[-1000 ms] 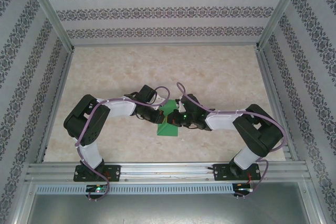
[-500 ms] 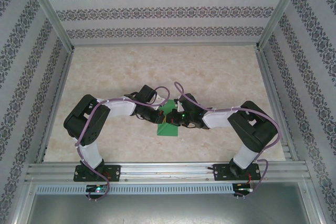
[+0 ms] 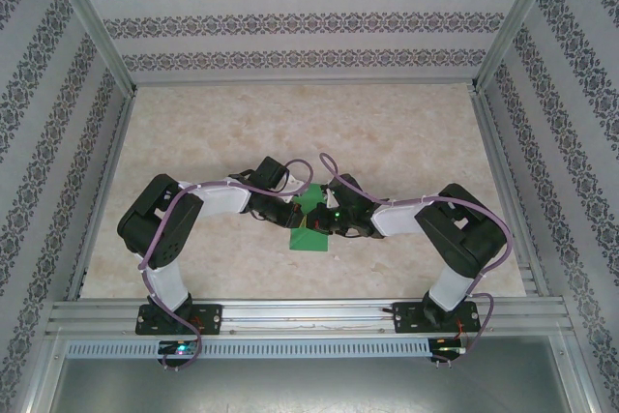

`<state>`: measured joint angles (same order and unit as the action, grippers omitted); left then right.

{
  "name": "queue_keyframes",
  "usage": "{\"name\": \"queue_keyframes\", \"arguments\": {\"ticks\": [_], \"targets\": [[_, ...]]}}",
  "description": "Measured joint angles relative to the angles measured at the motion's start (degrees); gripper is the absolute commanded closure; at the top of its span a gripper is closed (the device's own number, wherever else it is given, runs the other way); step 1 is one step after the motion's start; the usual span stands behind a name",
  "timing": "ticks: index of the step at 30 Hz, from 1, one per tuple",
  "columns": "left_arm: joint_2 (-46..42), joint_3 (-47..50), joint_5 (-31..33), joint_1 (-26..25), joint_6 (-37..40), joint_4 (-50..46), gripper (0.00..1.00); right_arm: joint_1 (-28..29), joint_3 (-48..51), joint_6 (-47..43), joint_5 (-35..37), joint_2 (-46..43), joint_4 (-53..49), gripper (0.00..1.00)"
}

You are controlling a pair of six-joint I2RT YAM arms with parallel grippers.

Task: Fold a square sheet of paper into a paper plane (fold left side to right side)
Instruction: Fold the triangle a second time at the center of the table.

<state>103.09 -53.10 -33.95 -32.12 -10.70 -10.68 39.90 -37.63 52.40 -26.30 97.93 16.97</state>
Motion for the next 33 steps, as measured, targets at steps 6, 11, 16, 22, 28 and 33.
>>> {"name": "queue_keyframes", "arguments": {"ticks": [6, 11, 16, 22, 28, 33], "targets": [[0.0, 0.04, 0.02, 0.0, 0.0, 0.07, 0.9, 0.0, 0.0, 0.02, 0.02, 0.07, -0.15, 1.0], [-0.39, 0.2, 0.09, 0.0, -0.07, 0.17, 0.86, 0.0, 0.28, 0.02, 0.2, 0.17, -0.39, 1.0], [-3.3, 0.79, 2.03, 0.0, -0.26, -0.09, 0.81, 0.0, 0.68, 0.02, 0.22, 0.22, -0.02, 1.0], [-9.79, 0.79, 3.15, 0.22, -0.52, -1.27, 0.8, 0.0, 0.74, 0.02, 0.22, 0.22, 0.09, 1.0], [-16.15, 2.16, 2.27, 0.42, -2.43, -3.56, 0.87, 0.0, 0.74, 0.02, 0.22, 0.22, 0.11, 1.0], [-18.62, 5.7, -1.64, 0.37, -5.44, -4.35, 0.91, 0.0, 0.74, 0.02, 0.22, 0.22, 0.13, 1.0]]}}
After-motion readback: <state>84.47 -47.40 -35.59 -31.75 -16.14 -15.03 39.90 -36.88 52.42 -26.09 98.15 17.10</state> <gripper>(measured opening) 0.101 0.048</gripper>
